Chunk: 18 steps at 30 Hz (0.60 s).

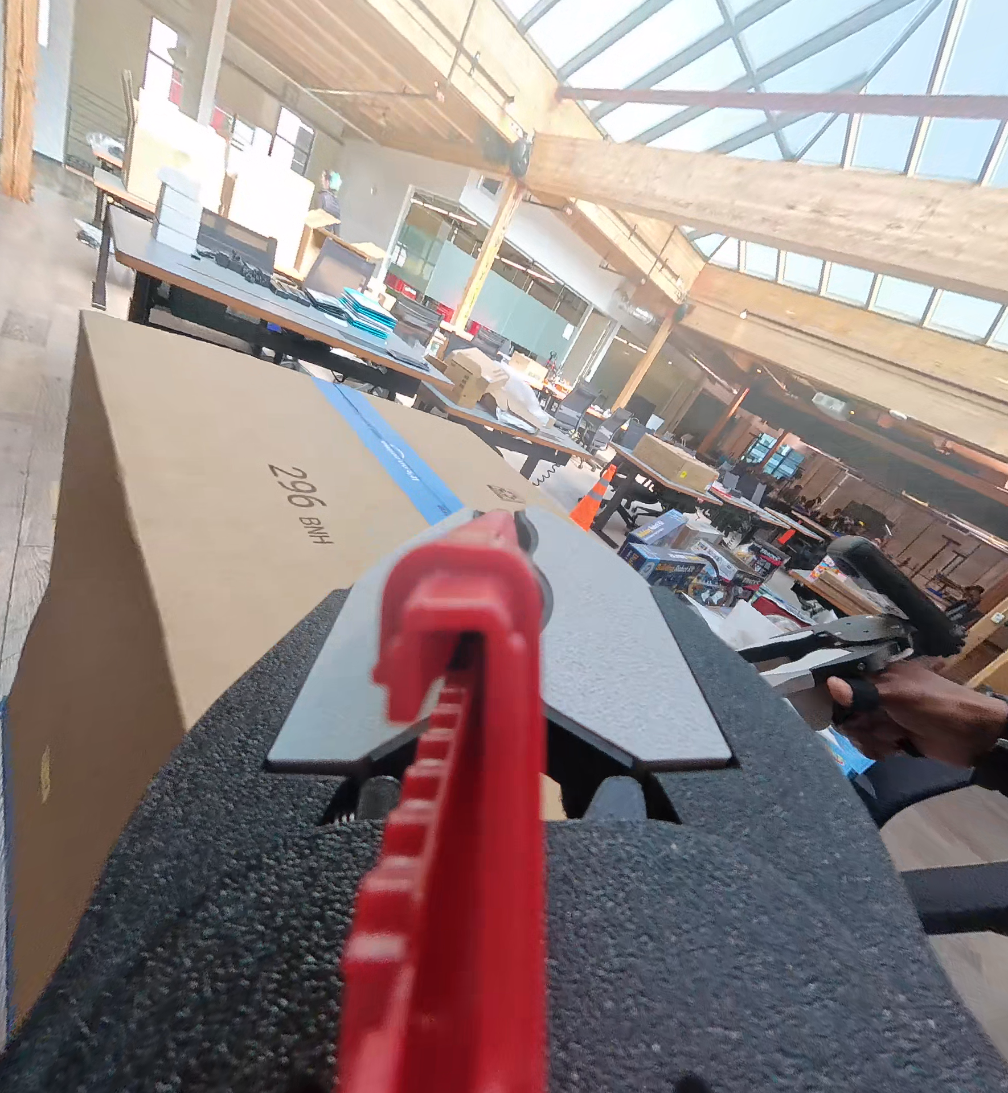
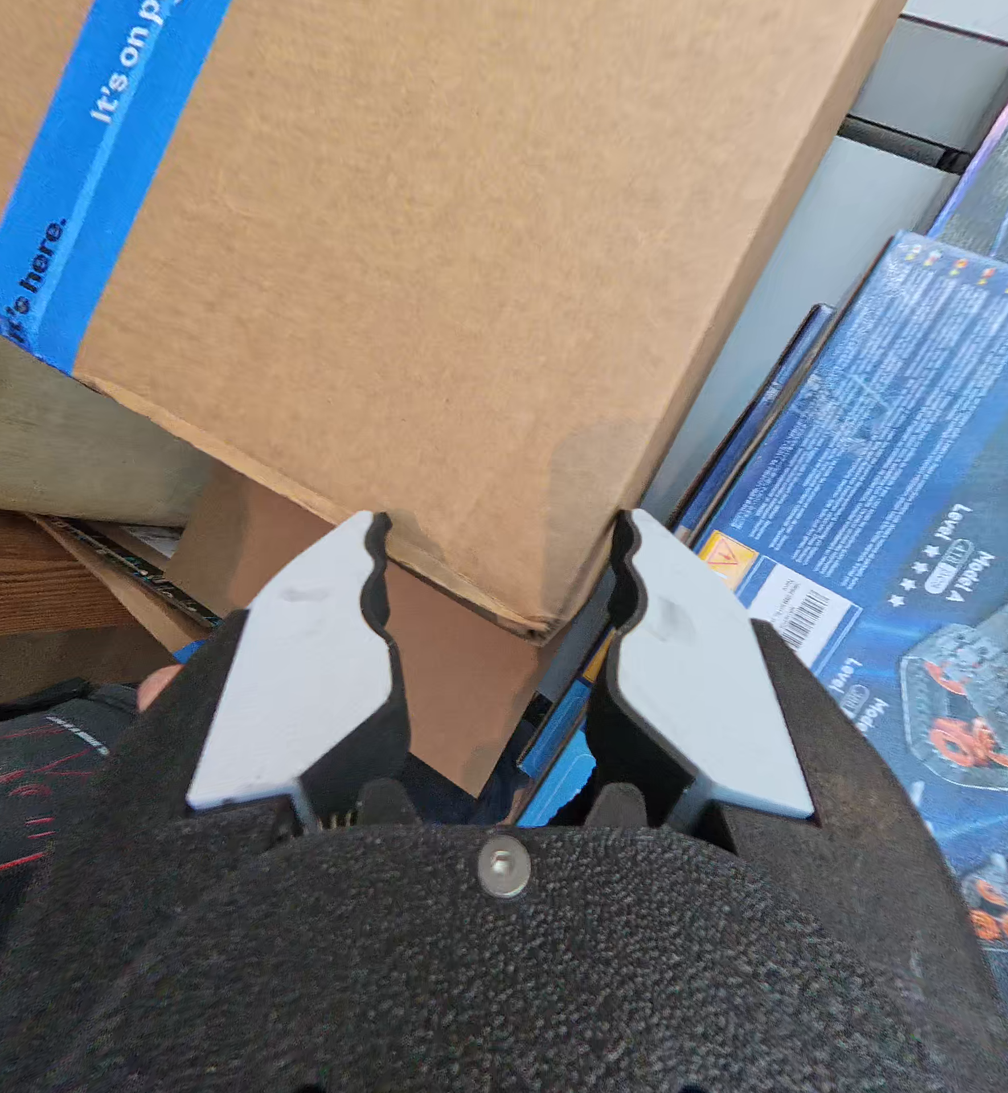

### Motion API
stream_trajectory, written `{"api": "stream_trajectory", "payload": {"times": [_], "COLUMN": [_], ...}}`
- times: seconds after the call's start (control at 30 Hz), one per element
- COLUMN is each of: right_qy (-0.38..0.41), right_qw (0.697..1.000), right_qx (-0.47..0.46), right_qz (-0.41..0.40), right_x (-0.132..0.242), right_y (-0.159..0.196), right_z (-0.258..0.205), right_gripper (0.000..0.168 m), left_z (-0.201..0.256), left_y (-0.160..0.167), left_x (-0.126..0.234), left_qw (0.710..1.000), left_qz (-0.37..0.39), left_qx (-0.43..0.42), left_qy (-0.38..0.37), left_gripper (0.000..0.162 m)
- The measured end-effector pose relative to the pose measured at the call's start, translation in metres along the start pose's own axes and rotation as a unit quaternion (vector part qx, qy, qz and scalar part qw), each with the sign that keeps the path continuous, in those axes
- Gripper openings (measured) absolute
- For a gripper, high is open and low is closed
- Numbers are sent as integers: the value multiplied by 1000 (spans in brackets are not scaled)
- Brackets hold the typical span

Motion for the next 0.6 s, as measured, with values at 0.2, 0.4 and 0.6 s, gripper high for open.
{"api": "stream_trajectory", "payload": {"times": [0.2, 0.4, 0.6], "right_qy": [5, -2, -43], "right_qw": [1000, 998, 999], "right_qx": [-11, 18, 10], "right_qz": [-11, -52, -26], "right_x": [-7, 1, 17], "right_y": [2, 31, 27], "right_z": [-16, -66, -63], "right_gripper": [89, 92, 64], "left_z": [4, -31, -47], "left_y": [6, -15, -13], "left_x": [-11, -17, -37], "left_qw": [999, 997, 992], "left_qz": [-10, -9, -107], "left_qx": [-37, -26, -39], "left_qy": [23, 74, 56], "left_gripper": [12, 10, 8]}}
Point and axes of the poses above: each gripper's, where its closed fingertips meet, x back along the fingers, y out of its underside, z = x × y across the jaws, the point moved 4 cm from there along x, back along the fingers, and after that the axes turned 1 degree about z, right-handed, at the moved point
